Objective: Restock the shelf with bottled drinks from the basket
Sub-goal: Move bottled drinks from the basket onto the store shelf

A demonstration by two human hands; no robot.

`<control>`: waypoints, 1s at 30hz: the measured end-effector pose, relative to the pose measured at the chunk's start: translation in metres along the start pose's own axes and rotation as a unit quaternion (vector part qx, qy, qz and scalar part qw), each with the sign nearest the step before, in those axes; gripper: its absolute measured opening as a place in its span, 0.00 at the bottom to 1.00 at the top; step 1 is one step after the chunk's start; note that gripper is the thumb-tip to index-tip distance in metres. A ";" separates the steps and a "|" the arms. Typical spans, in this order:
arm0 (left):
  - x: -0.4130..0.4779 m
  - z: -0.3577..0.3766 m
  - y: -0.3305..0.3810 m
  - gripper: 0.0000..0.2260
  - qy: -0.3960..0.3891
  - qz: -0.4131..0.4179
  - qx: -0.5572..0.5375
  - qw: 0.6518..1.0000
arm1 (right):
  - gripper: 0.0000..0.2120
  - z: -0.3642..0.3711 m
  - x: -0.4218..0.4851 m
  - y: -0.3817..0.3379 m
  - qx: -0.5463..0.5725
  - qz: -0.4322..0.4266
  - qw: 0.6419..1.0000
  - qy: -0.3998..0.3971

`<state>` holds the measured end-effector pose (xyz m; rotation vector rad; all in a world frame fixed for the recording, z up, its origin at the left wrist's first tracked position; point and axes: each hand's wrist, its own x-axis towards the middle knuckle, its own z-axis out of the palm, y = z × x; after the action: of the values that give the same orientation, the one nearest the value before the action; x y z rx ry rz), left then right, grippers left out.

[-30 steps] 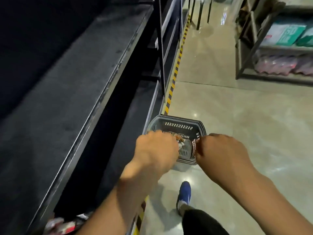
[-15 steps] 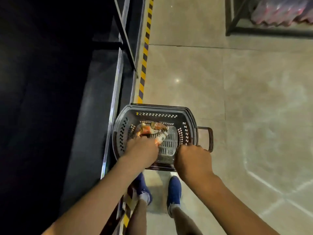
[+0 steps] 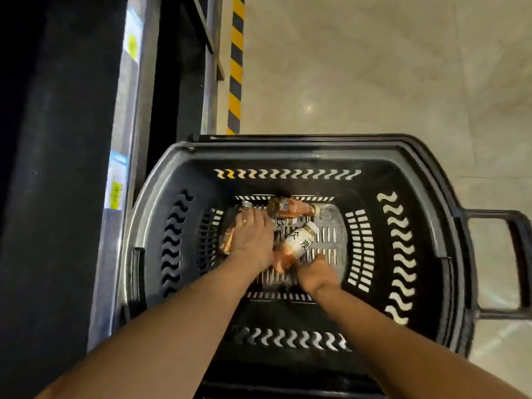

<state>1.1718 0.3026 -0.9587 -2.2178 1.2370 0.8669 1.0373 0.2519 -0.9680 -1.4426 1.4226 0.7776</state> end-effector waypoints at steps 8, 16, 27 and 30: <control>0.107 0.079 0.002 0.36 0.053 -0.019 0.056 0.997 | 0.34 0.051 0.124 -0.017 0.279 0.086 0.954 0.067; 0.144 0.086 -0.011 0.33 0.000 -0.009 -0.095 0.995 | 0.28 0.060 0.148 -0.018 0.332 0.102 0.929 0.129; -0.061 0.002 0.014 0.27 -0.039 -0.119 -0.537 0.834 | 0.32 -0.049 -0.054 0.011 0.356 0.013 0.931 0.076; -0.154 -0.080 0.012 0.21 -0.016 -0.139 -0.640 0.755 | 0.29 -0.101 -0.164 -0.006 0.338 -0.043 0.938 0.067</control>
<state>1.1242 0.3341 -0.7943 -3.1664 0.0872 1.9799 1.0057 0.2220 -0.7802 -1.0138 1.5160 0.0961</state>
